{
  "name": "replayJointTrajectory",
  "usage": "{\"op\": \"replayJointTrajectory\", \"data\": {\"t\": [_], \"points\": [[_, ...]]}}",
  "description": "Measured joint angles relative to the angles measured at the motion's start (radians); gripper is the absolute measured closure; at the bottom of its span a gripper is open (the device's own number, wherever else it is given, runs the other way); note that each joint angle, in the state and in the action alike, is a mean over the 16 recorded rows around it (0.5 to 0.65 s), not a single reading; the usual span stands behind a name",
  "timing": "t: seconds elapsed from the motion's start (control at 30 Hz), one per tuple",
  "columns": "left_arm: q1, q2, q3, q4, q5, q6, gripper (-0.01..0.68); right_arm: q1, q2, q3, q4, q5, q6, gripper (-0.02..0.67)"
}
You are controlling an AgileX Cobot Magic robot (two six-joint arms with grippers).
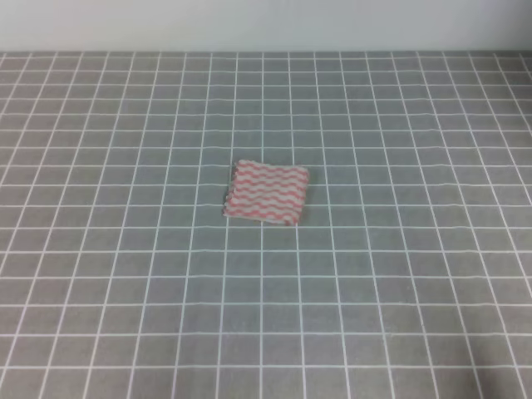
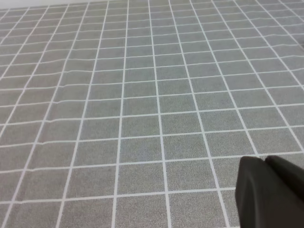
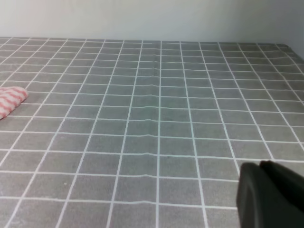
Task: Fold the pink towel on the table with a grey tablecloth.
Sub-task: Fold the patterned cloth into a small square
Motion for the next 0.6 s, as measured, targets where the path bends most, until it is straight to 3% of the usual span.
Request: {"op": "replayJointTrajectory", "data": {"t": [0.6], "points": [[0.0, 0.004, -0.008, -0.001, 0.008, 0.0, 0.673, 0.0, -0.003, 0.005, -0.001, -0.002, 0.0, 0.667]]}}
